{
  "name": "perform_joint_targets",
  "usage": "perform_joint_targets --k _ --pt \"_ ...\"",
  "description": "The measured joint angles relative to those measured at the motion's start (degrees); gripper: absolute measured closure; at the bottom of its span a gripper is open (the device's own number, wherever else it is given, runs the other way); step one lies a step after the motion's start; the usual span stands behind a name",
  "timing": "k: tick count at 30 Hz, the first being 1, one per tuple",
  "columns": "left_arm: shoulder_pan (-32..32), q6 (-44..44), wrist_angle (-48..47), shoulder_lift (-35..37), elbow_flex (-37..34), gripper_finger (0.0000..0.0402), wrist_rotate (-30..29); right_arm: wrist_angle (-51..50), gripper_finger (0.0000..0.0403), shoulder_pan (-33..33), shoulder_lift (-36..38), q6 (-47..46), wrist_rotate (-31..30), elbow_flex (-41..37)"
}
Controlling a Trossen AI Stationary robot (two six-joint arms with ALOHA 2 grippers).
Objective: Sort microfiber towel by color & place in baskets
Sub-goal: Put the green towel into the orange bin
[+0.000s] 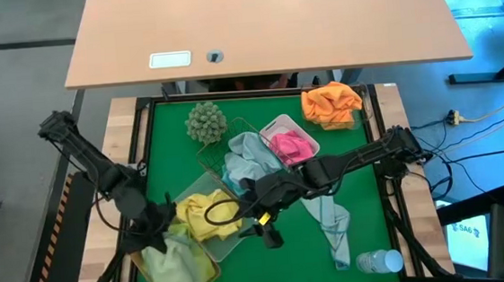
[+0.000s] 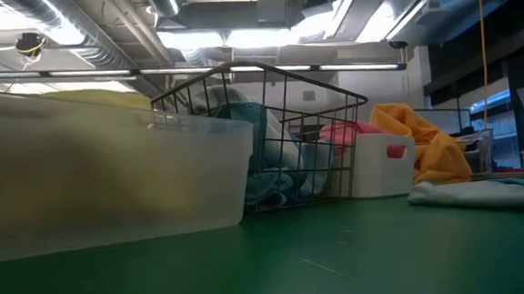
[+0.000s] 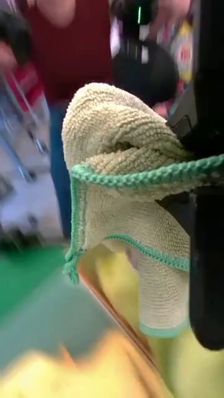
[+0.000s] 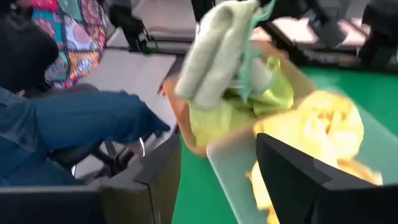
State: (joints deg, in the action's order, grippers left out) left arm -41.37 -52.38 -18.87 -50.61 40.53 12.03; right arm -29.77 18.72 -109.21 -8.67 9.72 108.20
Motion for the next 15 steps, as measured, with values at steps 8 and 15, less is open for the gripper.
perform_joint_targets --k 8,15 --pt "-4.1 0.1 -13.4 -3.1 -1.4 0.0373 -6.4 -9.2 0.0196 0.1 0.0 -3.2 0.5 -0.1" --pt "-7.7 0.0 -13.2 -10.3 -1.8 0.0373 -6.5 -14.5 0.0196 0.1 0.0 -4.9 0.4 -0.1"
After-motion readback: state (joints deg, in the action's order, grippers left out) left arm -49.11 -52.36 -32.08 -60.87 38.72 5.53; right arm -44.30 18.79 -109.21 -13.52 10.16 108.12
